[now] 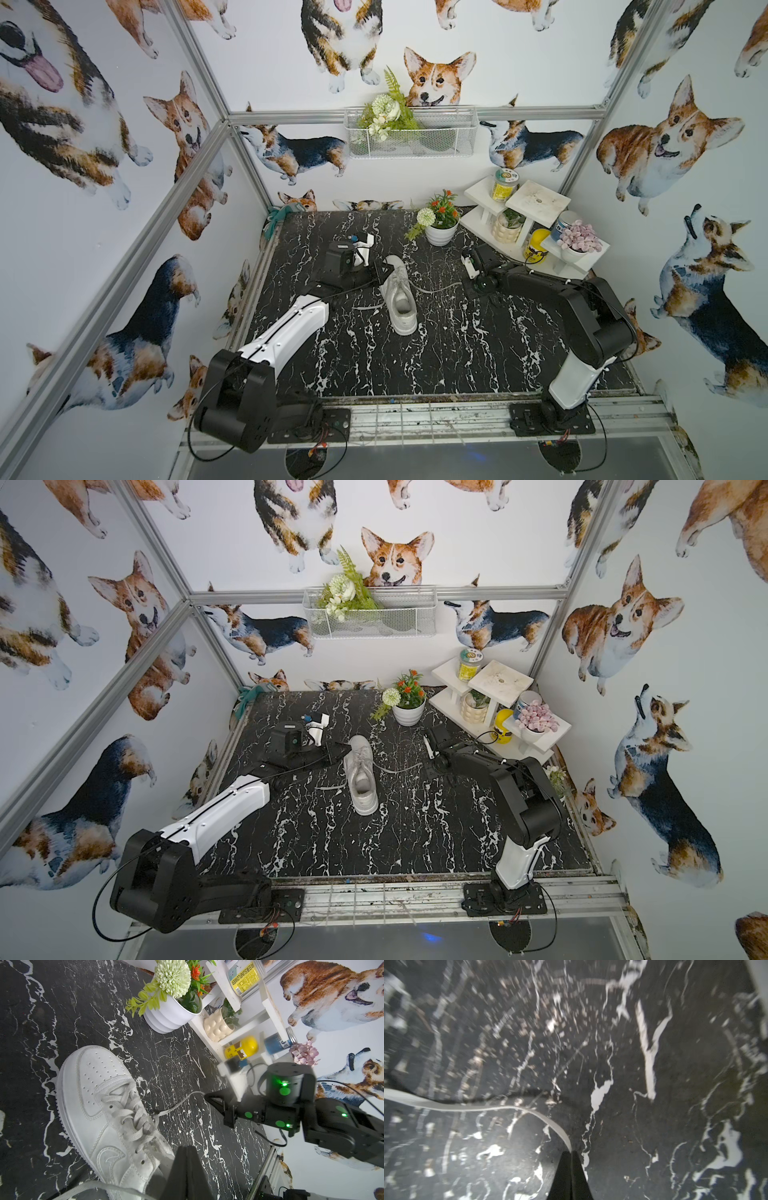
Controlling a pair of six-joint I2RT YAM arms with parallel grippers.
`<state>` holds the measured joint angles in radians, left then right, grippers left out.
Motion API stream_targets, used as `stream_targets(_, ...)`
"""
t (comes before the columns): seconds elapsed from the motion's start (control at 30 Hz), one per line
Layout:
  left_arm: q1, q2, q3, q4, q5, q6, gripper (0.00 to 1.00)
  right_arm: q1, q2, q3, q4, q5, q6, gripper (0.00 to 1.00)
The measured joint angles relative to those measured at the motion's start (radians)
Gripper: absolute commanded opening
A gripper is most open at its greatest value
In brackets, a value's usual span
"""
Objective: Tie the shoes
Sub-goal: Wrap the shoelace around the shoelace.
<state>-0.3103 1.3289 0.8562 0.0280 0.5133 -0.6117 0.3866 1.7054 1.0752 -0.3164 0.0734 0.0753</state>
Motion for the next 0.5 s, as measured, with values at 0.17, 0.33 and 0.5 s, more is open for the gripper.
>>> stream_targets(0.17,-0.003,-0.008,0.0,0.0,0.003,0.0,0.0,0.084,-0.042,0.203,0.002,-0.09,0.0,0.0)
stream_targets(0.33,-0.006,-0.024,-0.01,0.011,0.008,0.0,0.0,0.184,0.078,0.487,-0.003,-0.188,0.005,0.0)
stream_targets(0.5,-0.008,-0.042,-0.026,0.018,0.011,0.0,0.0,0.264,0.278,0.79,-0.042,-0.249,0.023,0.0)
